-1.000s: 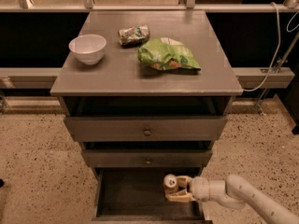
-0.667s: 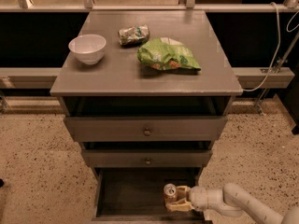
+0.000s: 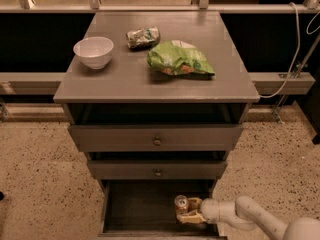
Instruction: Place orange can into bottom drawer
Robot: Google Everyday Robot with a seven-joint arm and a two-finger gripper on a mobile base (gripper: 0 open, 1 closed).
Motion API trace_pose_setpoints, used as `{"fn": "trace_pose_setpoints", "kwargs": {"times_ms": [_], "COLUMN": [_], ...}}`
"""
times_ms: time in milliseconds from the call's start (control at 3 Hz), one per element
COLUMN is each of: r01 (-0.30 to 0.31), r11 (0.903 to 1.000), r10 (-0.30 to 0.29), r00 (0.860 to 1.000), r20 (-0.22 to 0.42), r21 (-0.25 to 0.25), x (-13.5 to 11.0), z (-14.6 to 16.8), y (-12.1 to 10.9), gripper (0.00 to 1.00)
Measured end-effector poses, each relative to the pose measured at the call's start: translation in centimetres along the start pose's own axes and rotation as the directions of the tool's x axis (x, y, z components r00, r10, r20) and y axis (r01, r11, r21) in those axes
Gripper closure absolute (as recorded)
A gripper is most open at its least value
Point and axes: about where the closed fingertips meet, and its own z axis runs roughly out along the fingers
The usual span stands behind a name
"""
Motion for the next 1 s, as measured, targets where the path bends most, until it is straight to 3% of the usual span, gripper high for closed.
{"fn": "trace_pose_setpoints", "kwargs": {"times_ms": [333,667,1000], "r01": [0.008,0.07,0.083], "r11": [0.9998,0.9975,0.9965], "r10": [-0.008,-0.069,-0.083], "r00": [1.0,0.997,0.996], "r20": [0.012,0.017,0.018], "r21": [0.019,-0.011,-0.003], "x": [2.9,5.2,5.2], "z": [-0.1,0.1,-0.3], "y": [-2.1,-3.0,-3.7], "gripper": [1.0,0.82,0.57]}}
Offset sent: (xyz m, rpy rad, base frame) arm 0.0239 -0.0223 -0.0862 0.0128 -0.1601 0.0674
